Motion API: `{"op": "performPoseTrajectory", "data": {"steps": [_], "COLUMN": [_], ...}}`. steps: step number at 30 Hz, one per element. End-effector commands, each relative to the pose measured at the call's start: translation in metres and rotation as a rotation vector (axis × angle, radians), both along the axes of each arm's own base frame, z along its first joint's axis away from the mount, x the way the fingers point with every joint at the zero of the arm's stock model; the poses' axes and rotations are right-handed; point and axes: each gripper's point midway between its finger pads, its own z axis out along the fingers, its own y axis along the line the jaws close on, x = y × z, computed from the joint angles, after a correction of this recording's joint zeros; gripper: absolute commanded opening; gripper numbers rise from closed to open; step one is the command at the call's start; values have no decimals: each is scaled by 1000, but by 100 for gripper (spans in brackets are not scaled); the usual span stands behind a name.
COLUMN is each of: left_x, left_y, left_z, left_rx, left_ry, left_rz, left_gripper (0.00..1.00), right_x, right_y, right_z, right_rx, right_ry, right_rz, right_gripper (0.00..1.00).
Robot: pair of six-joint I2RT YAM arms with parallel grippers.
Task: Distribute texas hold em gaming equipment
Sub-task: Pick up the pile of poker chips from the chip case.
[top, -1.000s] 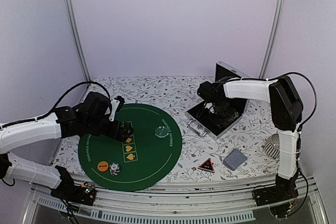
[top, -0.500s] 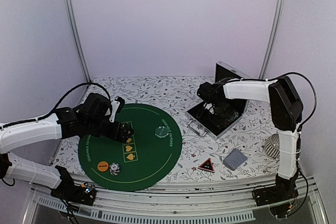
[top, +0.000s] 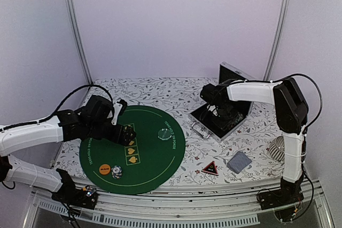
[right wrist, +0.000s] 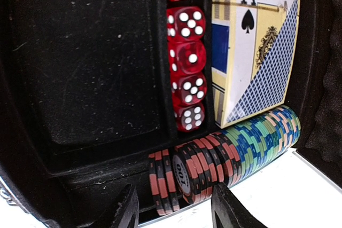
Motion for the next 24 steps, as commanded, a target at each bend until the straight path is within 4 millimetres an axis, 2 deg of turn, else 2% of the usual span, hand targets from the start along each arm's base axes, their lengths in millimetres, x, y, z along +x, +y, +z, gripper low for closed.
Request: {"op": "performPoseTrajectory", "data": {"steps": [1,8,24], "left_x": [4,2,3], "left_y": [4,5,7], "left_z": [-6,-10,-12], "left_rx": [15,14,34], "left_ry": [-3,2,-6], "left_rz": [5,6,4], "left_gripper": [98,98,98], "right_x": [-11,-10,-1], "right_y": [10,6,-7], "right_z": [-4,-2,-9], "right_rx": [51,35,22], "right_ry": [45,32,30], "right_rz": [-2,-3,-19], "right_gripper": [47,47,70]}}
